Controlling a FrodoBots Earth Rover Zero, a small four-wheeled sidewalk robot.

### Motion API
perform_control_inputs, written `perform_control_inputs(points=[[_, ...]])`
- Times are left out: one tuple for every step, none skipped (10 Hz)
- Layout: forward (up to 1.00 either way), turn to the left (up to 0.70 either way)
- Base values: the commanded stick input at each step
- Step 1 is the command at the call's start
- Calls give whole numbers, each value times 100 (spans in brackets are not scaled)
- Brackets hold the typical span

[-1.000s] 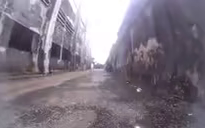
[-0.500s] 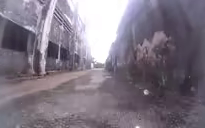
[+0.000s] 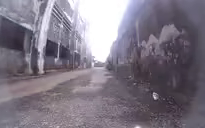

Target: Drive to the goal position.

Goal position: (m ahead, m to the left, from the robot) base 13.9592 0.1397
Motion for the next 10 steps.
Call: perform_control_inputs(points=[[70,0],[70,0],[70,0],[70,-2],[70,-24],[70,-35],[70,-35],[70,-14],[70,0],[70,0]])
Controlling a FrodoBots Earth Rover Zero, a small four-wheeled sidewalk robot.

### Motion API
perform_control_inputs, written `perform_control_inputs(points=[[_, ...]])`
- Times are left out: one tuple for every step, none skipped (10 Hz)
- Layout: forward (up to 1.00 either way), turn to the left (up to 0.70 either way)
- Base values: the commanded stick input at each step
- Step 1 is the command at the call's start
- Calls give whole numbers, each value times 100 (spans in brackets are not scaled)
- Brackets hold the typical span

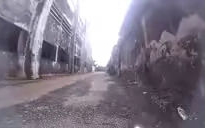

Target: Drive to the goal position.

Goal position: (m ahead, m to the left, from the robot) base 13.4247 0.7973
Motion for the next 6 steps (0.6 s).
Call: perform_control_inputs(points=[[70,-15],[70,-32],[70,-35],[70,-32],[70,-9],[70,-15]])
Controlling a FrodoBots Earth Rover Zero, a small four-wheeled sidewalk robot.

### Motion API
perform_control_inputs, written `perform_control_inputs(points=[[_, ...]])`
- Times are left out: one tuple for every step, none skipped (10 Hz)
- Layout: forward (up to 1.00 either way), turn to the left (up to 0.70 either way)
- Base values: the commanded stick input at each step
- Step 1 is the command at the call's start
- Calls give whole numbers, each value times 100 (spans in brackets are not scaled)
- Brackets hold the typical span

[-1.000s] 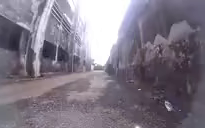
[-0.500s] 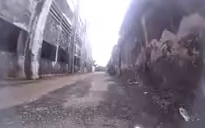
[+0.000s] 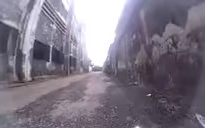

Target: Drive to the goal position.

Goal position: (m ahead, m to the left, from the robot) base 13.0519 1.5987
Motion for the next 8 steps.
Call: perform_control_inputs(points=[[70,-35],[70,-35],[70,0],[70,0],[70,0],[70,-35],[70,0],[70,0]])
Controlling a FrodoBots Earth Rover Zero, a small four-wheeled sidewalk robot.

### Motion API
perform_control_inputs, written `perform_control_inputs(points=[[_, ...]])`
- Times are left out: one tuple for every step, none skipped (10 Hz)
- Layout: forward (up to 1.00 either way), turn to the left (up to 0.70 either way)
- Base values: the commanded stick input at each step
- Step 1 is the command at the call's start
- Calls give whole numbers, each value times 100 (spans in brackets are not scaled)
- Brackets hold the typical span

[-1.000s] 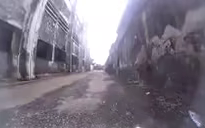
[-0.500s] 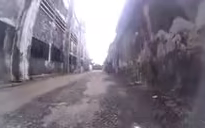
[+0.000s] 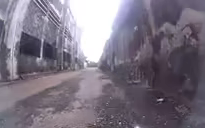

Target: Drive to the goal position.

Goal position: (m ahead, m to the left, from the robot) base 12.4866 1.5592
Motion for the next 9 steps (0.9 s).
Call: perform_control_inputs(points=[[70,0],[70,0],[70,0],[70,0],[70,0],[70,0],[70,0],[70,0],[70,0]])
